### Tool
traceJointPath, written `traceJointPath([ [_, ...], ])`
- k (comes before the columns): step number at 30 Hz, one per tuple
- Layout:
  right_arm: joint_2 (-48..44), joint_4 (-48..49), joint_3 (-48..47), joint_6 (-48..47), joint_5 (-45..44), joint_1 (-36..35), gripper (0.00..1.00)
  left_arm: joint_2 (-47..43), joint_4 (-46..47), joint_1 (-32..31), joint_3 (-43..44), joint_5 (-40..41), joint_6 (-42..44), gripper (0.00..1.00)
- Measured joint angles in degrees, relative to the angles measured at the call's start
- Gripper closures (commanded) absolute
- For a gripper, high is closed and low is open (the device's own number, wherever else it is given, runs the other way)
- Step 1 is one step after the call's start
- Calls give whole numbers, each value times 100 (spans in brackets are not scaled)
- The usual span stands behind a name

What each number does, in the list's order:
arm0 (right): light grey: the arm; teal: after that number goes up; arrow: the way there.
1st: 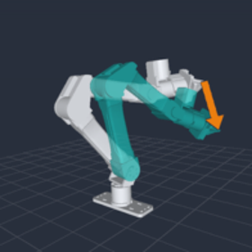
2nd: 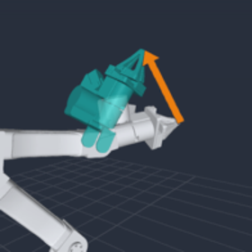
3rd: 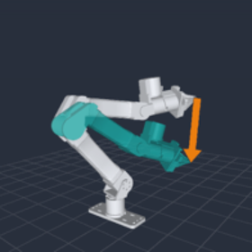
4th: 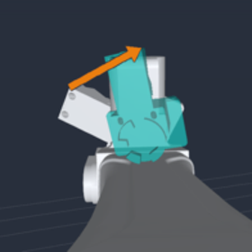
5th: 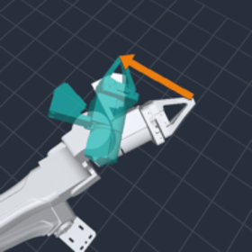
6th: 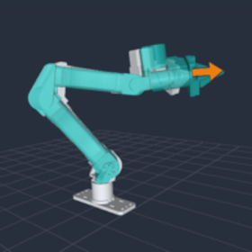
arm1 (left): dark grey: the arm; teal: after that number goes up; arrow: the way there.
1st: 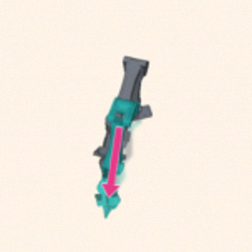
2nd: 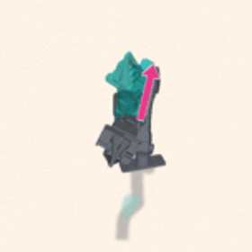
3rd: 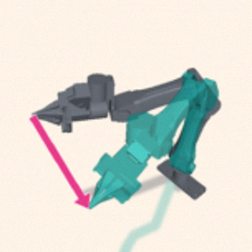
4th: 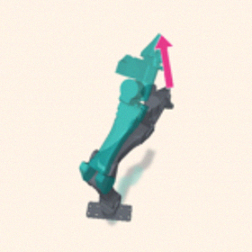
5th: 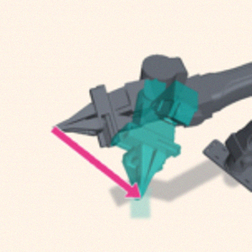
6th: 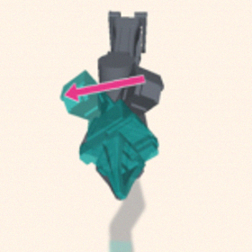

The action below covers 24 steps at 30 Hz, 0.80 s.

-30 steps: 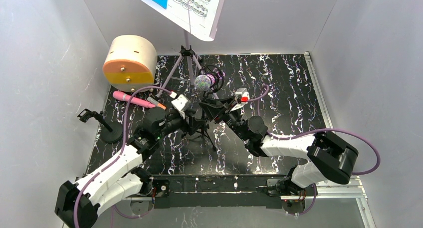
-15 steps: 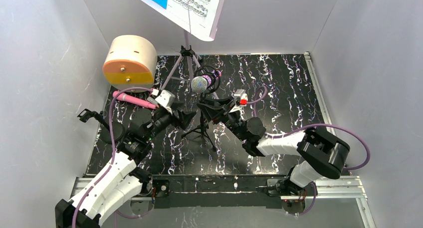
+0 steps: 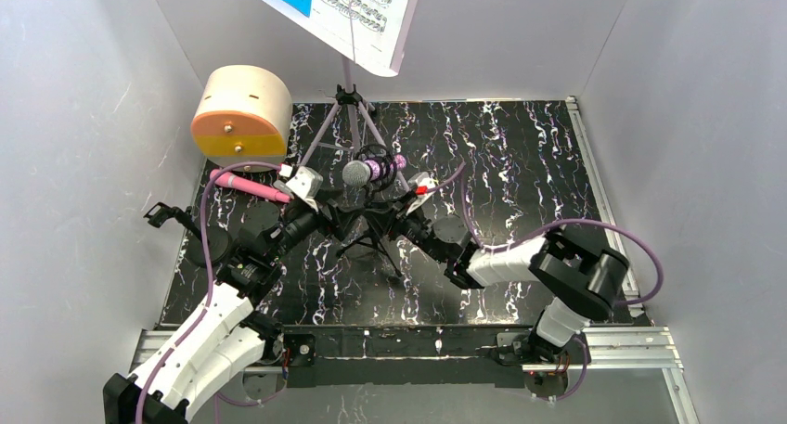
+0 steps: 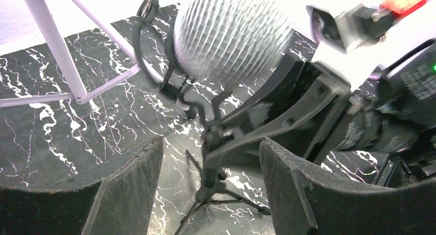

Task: Pack up the instrument practice props
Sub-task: Press the microphone stand with the microphone at the center of the board.

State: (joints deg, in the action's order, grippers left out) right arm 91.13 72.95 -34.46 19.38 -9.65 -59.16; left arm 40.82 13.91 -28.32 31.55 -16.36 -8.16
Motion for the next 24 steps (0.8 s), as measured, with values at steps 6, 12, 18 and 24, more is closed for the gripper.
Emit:
traceJointPath([
  [6, 203, -317, 9, -15, 144, 11, 99, 0, 66, 4, 0, -90, 2, 33],
  [12, 221, -46, 166, -37, 195, 11, 99, 0, 72, 7, 0, -131, 2, 33],
  [18, 275, 348, 341, -144, 74, 11, 99, 2, 118, 9, 0, -197, -2, 33],
  [24, 275, 511, 439, -315, -138, -31, 99, 0, 254, 7, 0, -225, -120, 29],
])
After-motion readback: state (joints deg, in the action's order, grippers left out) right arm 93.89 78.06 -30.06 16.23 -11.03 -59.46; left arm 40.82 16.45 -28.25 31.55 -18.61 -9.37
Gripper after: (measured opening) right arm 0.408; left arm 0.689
